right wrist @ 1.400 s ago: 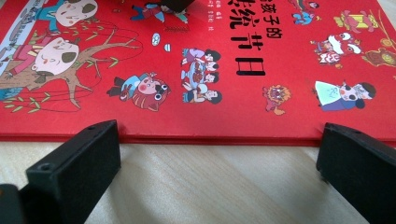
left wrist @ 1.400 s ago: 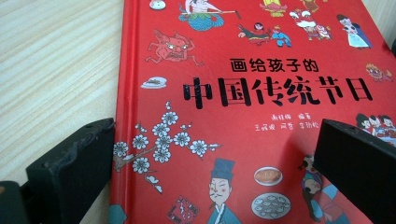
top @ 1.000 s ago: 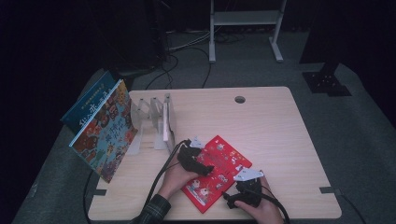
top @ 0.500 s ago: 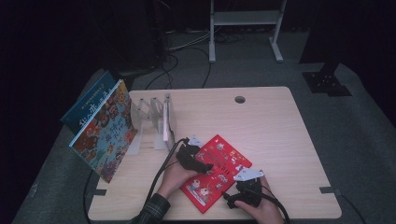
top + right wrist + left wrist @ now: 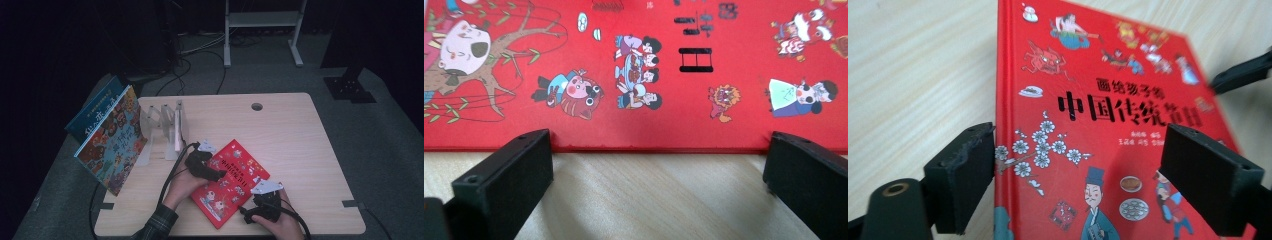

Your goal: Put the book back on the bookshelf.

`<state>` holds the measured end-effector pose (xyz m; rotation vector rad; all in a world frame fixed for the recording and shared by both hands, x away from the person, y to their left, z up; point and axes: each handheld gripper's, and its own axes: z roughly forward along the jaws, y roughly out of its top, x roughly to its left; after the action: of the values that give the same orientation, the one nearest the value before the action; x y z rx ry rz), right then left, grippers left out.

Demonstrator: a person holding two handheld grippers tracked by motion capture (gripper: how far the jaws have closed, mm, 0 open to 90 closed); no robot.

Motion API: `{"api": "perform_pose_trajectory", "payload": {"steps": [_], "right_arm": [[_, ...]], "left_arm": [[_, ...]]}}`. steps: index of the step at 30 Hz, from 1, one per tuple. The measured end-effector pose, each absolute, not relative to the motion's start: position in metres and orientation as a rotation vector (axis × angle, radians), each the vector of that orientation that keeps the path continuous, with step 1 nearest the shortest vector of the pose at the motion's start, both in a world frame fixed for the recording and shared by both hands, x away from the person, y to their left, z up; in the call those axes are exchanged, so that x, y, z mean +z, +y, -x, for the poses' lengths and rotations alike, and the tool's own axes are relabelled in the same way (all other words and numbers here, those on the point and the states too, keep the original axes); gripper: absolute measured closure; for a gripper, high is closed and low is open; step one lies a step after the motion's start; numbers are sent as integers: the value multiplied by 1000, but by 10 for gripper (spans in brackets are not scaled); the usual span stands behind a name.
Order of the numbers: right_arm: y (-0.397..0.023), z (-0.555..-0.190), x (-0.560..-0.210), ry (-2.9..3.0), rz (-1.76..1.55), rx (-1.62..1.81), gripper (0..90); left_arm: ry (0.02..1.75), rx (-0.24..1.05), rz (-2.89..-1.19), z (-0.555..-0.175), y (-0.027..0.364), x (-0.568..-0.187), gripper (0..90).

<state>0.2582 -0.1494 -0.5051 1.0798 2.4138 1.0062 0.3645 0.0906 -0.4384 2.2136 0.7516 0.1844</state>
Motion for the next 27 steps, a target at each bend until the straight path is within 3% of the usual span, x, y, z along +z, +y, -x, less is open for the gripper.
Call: {"api": "perform_pose_trajectory", "payload": {"steps": [7,16,27], "right_arm": [[-150,-259,-505,2422,-1074,1009,0],[-151,-259,-505,2426,-1071,1014,0],[-153,-259,-505,2429,-1061,1017,0]], "left_arm": [[698,226,-2242,-356,90,-412,272],[586,170,-2173,-346,93,-378,467],[503,139,-2110,-338,93,-366,615]]}}
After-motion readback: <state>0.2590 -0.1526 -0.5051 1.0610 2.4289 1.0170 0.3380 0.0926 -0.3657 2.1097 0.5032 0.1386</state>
